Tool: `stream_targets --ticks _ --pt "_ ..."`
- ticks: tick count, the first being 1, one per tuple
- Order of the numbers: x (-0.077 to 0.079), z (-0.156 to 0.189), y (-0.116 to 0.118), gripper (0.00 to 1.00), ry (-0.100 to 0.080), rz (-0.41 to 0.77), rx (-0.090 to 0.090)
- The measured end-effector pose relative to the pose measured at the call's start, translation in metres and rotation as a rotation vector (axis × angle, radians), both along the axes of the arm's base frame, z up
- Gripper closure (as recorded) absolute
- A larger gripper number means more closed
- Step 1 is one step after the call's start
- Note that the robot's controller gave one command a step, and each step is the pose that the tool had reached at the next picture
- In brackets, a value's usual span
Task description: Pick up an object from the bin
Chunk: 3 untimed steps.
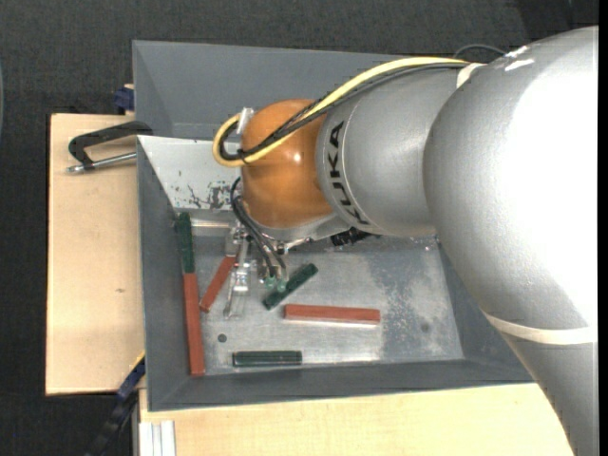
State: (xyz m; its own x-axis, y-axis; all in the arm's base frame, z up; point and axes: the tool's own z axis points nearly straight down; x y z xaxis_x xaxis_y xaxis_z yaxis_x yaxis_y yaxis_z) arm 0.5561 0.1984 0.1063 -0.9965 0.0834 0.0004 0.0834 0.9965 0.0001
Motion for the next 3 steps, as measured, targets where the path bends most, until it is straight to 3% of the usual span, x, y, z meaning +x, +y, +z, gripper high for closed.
stream_targets --ticks 1,2,3 --pt "0.018 -0.01 -0.026 0.0 -0.004 -0.006 0.004" --pt "0.005 -0.013 -0.052 0.0 0.0 0.022 0.0" --pt "0.013 -0.025 -0.004 0.0 -0.007 -0.051 0.001"
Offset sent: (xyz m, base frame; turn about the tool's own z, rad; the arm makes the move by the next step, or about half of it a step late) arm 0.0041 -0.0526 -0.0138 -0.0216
